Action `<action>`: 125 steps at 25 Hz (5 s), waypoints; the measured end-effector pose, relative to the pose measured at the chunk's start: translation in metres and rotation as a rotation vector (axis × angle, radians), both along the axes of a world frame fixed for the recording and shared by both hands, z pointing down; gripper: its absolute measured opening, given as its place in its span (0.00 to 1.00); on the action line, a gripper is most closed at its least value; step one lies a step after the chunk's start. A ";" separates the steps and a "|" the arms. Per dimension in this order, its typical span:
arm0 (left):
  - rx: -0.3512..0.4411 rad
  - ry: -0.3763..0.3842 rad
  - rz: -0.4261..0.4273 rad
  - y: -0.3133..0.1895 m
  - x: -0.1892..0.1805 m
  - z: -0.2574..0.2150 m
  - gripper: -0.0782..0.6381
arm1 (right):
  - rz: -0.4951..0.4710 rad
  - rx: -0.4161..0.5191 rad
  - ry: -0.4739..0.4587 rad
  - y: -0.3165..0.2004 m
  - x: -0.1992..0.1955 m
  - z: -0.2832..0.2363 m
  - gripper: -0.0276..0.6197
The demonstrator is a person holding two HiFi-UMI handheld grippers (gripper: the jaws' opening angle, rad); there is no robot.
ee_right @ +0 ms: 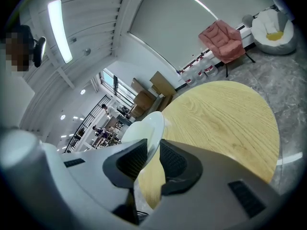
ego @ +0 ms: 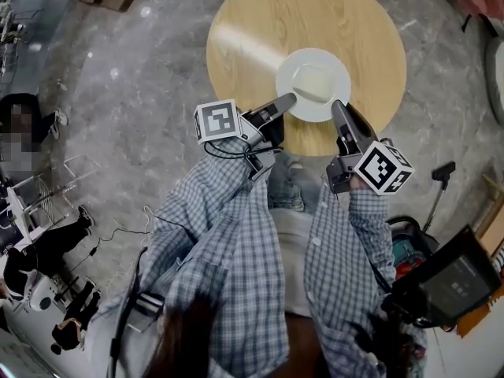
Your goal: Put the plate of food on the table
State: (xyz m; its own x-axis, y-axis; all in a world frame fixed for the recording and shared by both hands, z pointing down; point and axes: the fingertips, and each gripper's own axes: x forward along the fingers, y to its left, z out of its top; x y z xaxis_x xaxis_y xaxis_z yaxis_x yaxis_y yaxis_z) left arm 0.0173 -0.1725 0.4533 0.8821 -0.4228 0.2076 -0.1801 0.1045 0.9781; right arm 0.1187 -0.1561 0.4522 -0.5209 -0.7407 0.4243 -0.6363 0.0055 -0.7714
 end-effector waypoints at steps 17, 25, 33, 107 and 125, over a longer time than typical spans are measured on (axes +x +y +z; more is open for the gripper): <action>-0.035 -0.076 0.042 -0.005 -0.003 0.041 0.15 | -0.011 -0.087 0.040 -0.005 -0.001 0.038 0.18; -0.092 -0.093 0.041 -0.025 -0.003 0.073 0.15 | -0.019 -0.145 0.046 -0.027 -0.001 0.071 0.18; -0.123 -0.131 0.053 -0.023 -0.003 0.094 0.15 | 0.005 -0.207 0.027 -0.024 0.000 0.094 0.18; -0.212 -0.235 0.090 -0.010 -0.008 0.143 0.14 | -1.211 0.444 1.566 0.036 -0.080 0.135 0.11; -0.180 -0.229 0.207 0.006 -0.007 0.139 0.15 | -1.227 0.399 1.537 0.033 -0.081 0.140 0.11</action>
State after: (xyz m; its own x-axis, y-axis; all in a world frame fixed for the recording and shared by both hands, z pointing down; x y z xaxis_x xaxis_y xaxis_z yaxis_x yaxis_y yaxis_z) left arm 0.0106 -0.1669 0.5925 0.8669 -0.1787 0.4653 -0.4283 0.2102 0.8788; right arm 0.0380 -0.1234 0.5923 -0.1591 -0.4885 0.8579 -0.1650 0.8699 0.4648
